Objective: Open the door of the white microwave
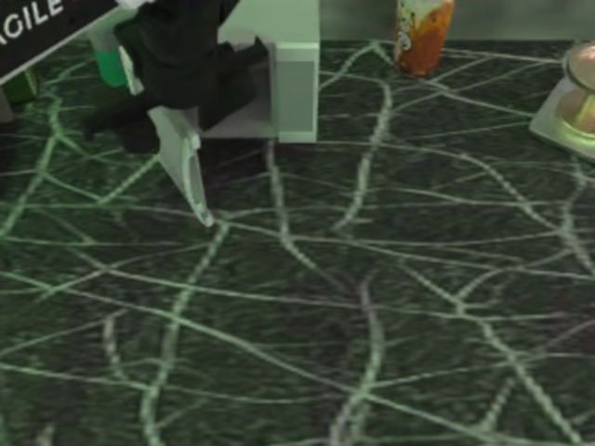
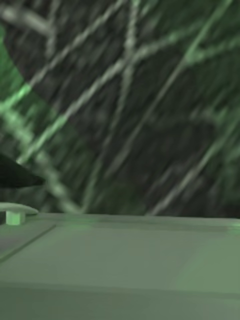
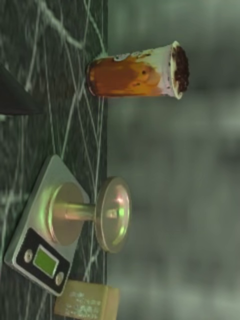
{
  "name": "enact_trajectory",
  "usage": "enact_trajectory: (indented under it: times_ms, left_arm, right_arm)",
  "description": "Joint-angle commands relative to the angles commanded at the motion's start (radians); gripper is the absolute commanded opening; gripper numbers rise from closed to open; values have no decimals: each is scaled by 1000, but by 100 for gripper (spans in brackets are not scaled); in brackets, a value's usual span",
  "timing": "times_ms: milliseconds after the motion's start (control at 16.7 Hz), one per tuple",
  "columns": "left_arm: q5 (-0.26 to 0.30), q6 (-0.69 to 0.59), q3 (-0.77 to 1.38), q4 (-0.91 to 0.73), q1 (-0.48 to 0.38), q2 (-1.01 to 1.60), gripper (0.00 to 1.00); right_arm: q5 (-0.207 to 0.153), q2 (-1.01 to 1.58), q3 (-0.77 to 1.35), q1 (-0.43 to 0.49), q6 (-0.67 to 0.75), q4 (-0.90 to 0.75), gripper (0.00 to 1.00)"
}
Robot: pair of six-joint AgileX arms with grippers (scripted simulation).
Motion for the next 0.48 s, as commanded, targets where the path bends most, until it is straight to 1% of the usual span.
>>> enact_trajectory:
  times_ms: [300, 360, 480]
  left_arm:
    - [0, 0, 0, 0, 0, 0, 2]
    - [0, 0, 0, 0, 0, 0, 0]
    - [0, 0, 0, 0, 0, 0, 0]
  right_arm:
    - [0, 0, 0, 0, 0, 0, 100]
    - [0, 0, 0, 0, 0, 0, 100]
    - [0, 0, 0, 0, 0, 0, 100]
